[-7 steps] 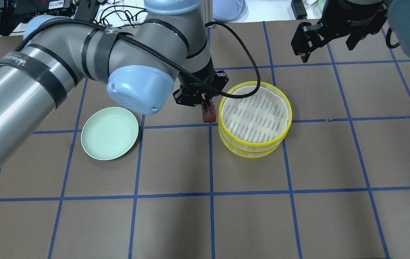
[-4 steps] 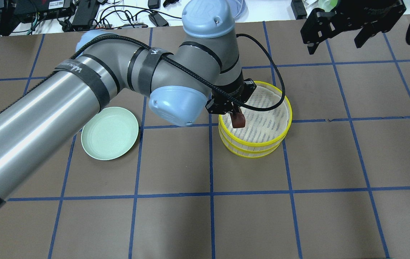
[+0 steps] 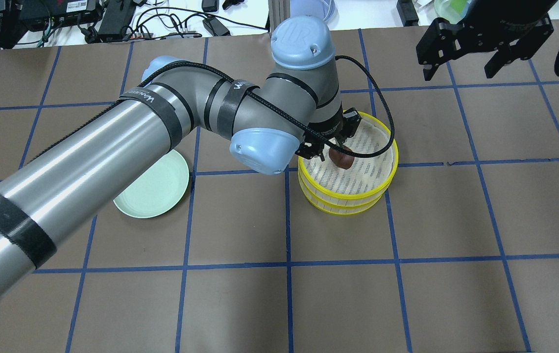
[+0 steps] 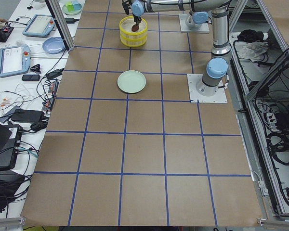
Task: Stack buns with steamer
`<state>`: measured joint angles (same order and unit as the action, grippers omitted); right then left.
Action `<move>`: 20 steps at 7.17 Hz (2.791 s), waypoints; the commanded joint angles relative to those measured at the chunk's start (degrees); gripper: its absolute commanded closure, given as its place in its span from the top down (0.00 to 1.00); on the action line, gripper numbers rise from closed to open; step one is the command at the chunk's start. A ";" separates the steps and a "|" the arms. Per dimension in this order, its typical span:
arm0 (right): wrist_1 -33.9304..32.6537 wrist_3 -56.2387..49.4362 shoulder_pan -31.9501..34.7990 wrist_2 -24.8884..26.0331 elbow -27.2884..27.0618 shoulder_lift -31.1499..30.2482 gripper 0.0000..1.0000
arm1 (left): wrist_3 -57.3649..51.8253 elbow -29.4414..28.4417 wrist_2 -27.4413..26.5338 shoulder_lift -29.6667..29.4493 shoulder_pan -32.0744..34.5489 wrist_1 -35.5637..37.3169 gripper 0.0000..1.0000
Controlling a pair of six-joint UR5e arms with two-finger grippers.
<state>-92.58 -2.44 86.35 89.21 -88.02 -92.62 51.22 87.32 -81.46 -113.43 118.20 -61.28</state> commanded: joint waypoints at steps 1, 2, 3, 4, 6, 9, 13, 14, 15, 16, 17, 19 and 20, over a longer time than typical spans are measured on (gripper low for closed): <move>-5.05 0.86 0.04 -0.27 -4.78 -1.68 0.99 | -0.68 0.21 -0.36 -0.21 -0.07 0.37 0.95; -5.15 2.51 0.65 -0.27 -4.79 -1.77 1.00 | -3.64 0.39 -1.06 1.18 -1.21 0.37 0.99; -5.24 6.53 1.62 -0.01 -4.79 -1.69 1.00 | -11.68 0.65 -5.94 3.55 -5.48 -1.80 1.00; -6.72 6.14 2.32 -0.01 -4.79 -1.51 1.00 | -20.90 0.31 -6.60 6.79 -10.57 -7.48 1.00; -6.91 6.39 3.90 -0.01 -4.79 -1.69 1.00 | -34.64 -0.22 -6.78 12.86 -19.02 -14.10 1.00; -7.44 6.40 5.67 -0.09 -3.82 -0.72 1.00 | -46.81 -0.22 -6.87 20.34 -27.30 -21.41 1.00; -7.26 6.22 5.67 -0.09 -3.91 -0.46 1.00 | -47.44 -0.13 -6.78 21.24 -27.58 -21.43 1.00; -7.26 6.31 5.67 -0.09 -3.91 -0.46 1.00 | -47.44 -0.13 -6.78 21.24 -27.58 -21.51 1.00; -7.26 6.31 5.67 -0.09 -3.91 -0.46 1.00 | -47.44 -0.05 -6.78 21.24 -27.58 -21.51 1.00; -7.26 6.31 5.67 -0.09 -3.91 -0.46 1.00 | -47.44 -0.05 -6.78 21.24 -27.58 -21.60 1.00; -7.26 6.31 5.67 -0.18 -3.91 -0.46 1.00 | -47.44 0.13 -6.78 21.24 -27.58 -21.78 1.00; -7.26 6.40 5.67 -0.18 -3.91 -0.46 1.00 | -47.44 0.30 -6.78 21.24 -27.50 -22.13 1.00; -7.26 6.40 5.67 -0.18 -3.91 -0.46 1.00 | -47.44 0.31 -6.78 21.15 -27.50 -22.13 1.00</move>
<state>-99.84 3.94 92.02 89.06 -91.93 -93.08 3.78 87.58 -88.24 -92.23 90.69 -83.31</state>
